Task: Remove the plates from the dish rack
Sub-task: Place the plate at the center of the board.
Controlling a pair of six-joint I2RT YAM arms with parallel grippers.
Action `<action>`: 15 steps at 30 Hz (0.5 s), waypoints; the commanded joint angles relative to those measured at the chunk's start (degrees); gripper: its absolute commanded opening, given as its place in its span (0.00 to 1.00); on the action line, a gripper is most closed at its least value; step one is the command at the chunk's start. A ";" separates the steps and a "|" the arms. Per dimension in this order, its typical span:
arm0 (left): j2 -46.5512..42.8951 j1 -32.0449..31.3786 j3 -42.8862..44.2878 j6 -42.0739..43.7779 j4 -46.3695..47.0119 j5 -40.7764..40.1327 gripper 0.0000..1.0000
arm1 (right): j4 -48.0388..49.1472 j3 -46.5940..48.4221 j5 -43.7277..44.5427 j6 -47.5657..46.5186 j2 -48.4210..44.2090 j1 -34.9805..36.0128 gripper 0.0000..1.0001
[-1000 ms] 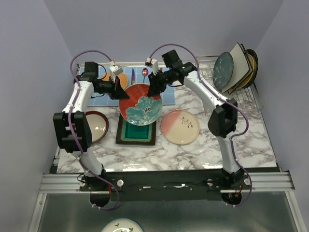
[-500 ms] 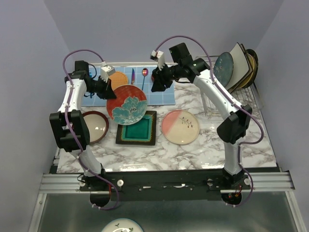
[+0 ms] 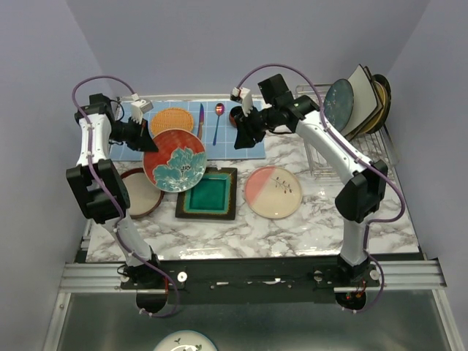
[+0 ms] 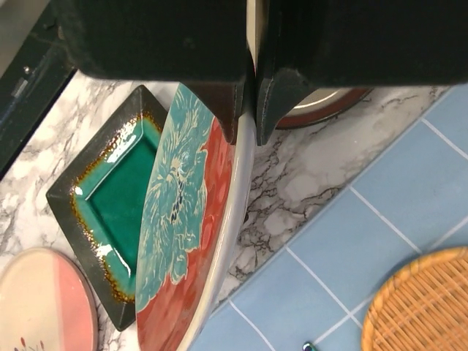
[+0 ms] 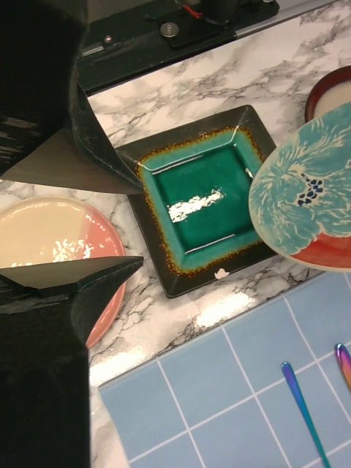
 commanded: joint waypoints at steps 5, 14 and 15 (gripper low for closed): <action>2.14 6.18 1.64 5.17 -7.80 9.22 0.00 | 2.30 -4.69 -1.20 0.03 -2.67 0.39 0.47; 3.98 8.65 5.50 8.52 -10.26 2.72 0.00 | 2.91 -5.49 -2.08 1.08 -2.14 0.30 0.47; 3.99 8.82 5.85 8.69 -10.52 2.19 0.00 | 2.82 -5.40 -2.08 1.08 -2.05 0.38 0.47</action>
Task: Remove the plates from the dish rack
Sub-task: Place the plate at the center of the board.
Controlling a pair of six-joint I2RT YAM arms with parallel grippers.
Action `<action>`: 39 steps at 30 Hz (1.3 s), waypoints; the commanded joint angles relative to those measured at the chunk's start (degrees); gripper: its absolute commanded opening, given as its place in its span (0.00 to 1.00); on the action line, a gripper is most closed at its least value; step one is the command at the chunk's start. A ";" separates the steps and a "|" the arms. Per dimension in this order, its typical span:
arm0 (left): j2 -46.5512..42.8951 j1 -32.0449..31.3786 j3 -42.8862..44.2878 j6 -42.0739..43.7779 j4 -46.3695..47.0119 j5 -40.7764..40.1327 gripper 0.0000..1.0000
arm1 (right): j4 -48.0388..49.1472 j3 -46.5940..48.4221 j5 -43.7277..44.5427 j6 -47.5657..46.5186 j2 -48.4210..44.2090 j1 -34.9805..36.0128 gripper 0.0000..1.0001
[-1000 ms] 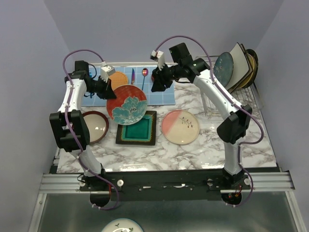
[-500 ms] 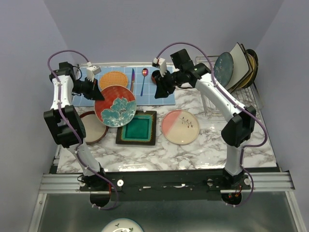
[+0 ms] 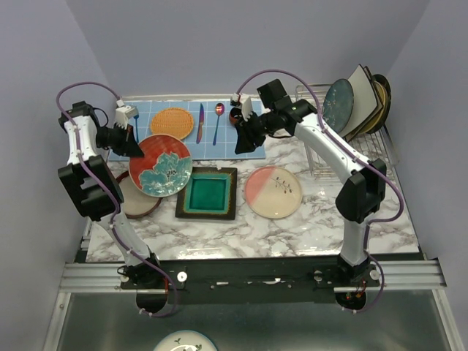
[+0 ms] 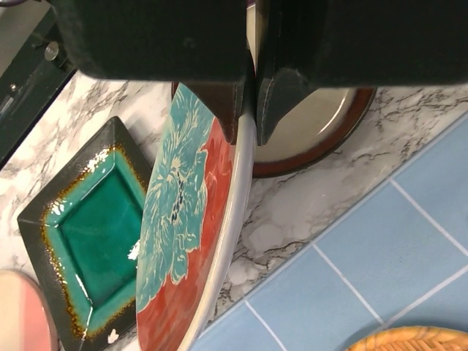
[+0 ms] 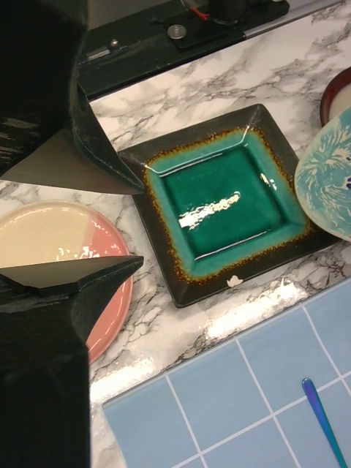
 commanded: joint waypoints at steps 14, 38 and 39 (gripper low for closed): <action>3.02 5.61 9.31 6.56 -12.62 -3.57 0.00 | 2.33 -2.78 -2.70 1.30 -1.02 0.39 0.46; -1.55 7.63 1.49 10.78 -8.05 -19.30 0.00 | 2.76 -4.63 -3.05 0.60 -0.76 0.30 0.46; -1.46 7.98 1.84 10.95 -8.57 -19.39 0.00 | 2.68 -4.63 -3.14 0.69 -0.67 0.38 0.46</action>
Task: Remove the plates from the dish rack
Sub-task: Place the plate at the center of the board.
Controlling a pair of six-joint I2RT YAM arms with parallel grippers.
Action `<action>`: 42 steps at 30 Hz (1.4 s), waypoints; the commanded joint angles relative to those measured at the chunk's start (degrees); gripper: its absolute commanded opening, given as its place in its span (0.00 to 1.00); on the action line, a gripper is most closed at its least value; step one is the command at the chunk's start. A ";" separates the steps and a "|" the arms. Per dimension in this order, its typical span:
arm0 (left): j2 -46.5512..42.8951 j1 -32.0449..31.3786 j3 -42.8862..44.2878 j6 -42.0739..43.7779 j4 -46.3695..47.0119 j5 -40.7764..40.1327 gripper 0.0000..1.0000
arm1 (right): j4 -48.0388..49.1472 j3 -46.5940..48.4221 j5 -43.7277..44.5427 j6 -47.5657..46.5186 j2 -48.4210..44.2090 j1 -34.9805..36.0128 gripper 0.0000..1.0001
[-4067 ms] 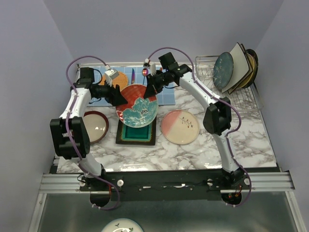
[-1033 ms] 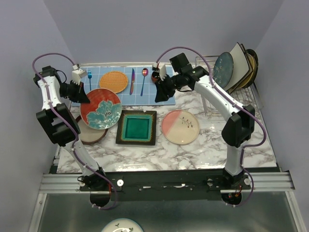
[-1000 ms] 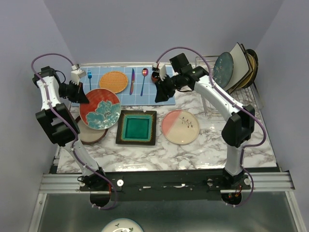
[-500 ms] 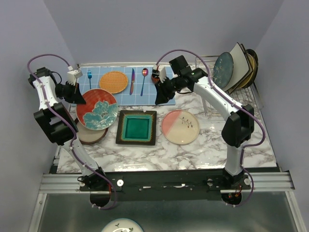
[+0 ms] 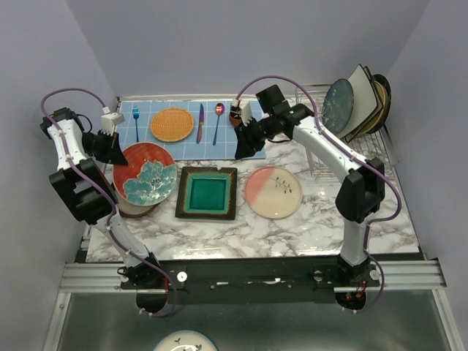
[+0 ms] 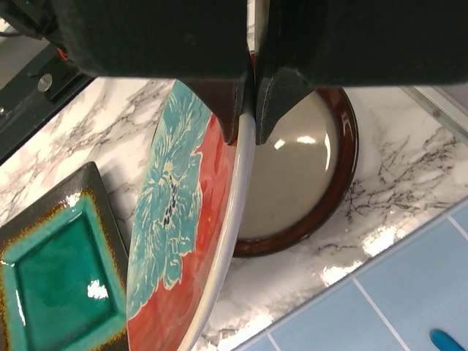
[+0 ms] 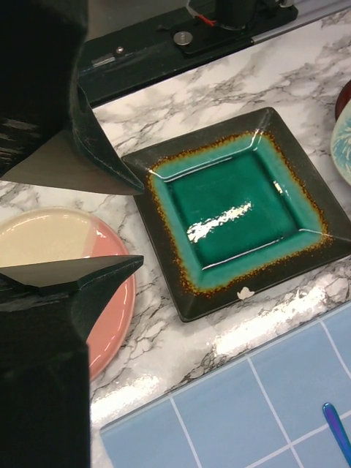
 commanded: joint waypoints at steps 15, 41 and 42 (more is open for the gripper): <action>-2.76 2.79 0.67 7.26 -7.59 -3.45 0.00 | 1.06 -1.71 -1.96 -0.43 -0.91 0.28 0.46; -5.49 2.09 1.28 6.47 -7.86 4.38 0.00 | 1.59 -3.46 -2.66 -0.60 -0.65 0.28 0.46; -5.31 2.17 1.72 6.47 -7.86 3.95 0.00 | 1.68 -3.90 -2.66 -0.60 -0.82 0.36 0.46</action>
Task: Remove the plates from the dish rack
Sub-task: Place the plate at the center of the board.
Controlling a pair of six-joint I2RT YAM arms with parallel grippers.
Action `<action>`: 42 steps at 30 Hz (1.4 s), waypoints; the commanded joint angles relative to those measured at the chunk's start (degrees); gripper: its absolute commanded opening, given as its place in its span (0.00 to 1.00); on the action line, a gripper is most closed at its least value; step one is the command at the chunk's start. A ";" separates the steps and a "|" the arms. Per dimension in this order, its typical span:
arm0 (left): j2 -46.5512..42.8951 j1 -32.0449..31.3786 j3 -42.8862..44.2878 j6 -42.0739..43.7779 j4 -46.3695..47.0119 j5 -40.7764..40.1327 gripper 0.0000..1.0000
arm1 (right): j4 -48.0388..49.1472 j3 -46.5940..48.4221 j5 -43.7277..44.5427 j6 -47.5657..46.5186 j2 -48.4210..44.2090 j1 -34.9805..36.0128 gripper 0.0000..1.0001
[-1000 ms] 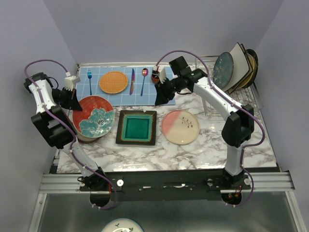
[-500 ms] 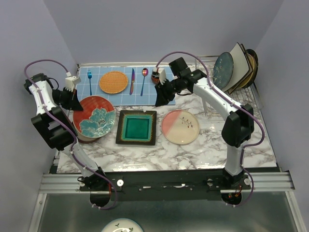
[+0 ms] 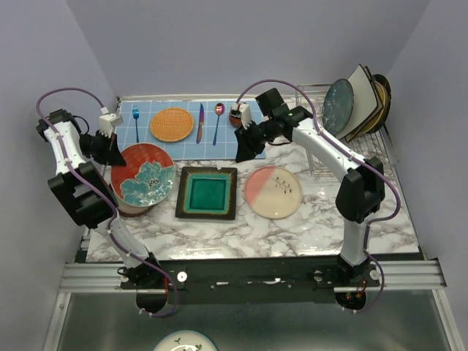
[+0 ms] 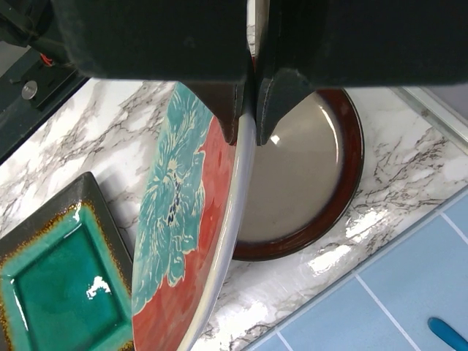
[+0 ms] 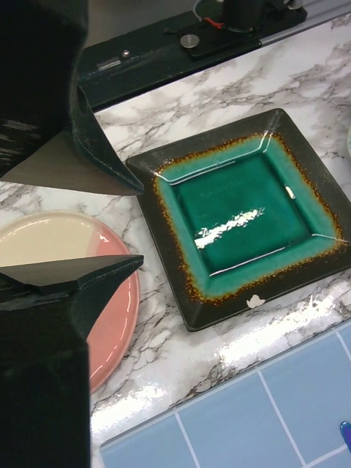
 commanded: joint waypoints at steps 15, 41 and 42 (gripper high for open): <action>-3.15 2.73 3.21 2.54 -6.79 0.09 0.00 | 1.97 -2.69 -1.77 -0.67 -1.29 0.36 0.46; -6.57 4.31 -7.52 8.08 -2.05 -15.47 0.00 | 1.70 -2.42 -2.47 -0.49 -0.85 0.45 0.46; -6.66 4.31 -8.04 7.73 -0.21 -15.91 0.00 | 1.70 -2.42 -2.47 -0.41 -0.85 0.45 0.46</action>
